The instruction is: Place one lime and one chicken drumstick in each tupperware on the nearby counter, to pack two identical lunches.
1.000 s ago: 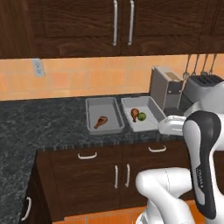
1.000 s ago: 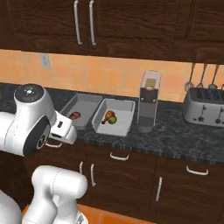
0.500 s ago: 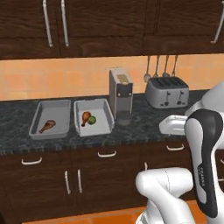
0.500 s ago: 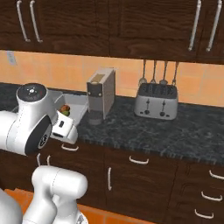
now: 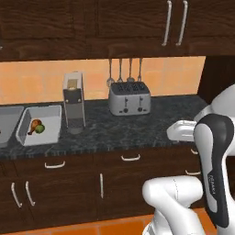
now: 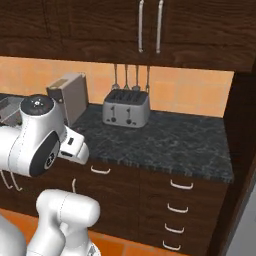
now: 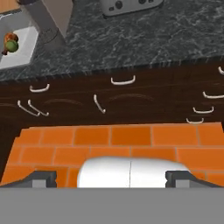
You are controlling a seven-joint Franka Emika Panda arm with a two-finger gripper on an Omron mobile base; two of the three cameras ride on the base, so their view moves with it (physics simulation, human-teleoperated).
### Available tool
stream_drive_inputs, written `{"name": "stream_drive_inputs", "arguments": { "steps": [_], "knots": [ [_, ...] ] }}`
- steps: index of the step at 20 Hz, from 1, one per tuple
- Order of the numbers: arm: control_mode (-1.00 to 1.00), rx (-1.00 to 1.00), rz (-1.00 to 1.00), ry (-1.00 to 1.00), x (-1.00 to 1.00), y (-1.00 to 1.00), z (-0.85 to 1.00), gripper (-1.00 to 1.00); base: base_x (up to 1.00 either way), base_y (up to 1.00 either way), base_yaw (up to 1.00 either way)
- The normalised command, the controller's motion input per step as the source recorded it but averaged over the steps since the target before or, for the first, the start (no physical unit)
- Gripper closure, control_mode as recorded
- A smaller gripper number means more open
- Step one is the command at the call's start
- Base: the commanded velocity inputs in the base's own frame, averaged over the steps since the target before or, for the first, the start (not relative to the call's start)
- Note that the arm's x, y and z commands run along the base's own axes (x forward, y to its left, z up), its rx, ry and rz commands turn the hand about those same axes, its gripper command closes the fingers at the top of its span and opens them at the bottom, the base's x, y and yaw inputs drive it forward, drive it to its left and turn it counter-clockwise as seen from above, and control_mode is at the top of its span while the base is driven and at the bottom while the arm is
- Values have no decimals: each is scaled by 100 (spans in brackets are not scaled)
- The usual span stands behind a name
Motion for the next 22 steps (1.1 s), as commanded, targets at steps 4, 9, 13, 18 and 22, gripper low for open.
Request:
{"name": "stream_drive_inputs", "arguments": {
  "steps": [4, 9, 13, 18, 22],
  "knots": [
    [100, 0, 0, 0, 0, 0, 0, -100, -31, -100, 0],
    [100, 0, 0, 0, 0, 0, 0, -100, -31, -100, 0],
    [100, 0, 0, 0, 0, 0, 0, -100, -45, -100, 0],
    [100, 0, 0, 0, 0, 0, 0, -100, -22, -100, 0],
    [100, 0, 0, 0, 0, 0, 0, -100, 62, -100, 0]
  ]
}}
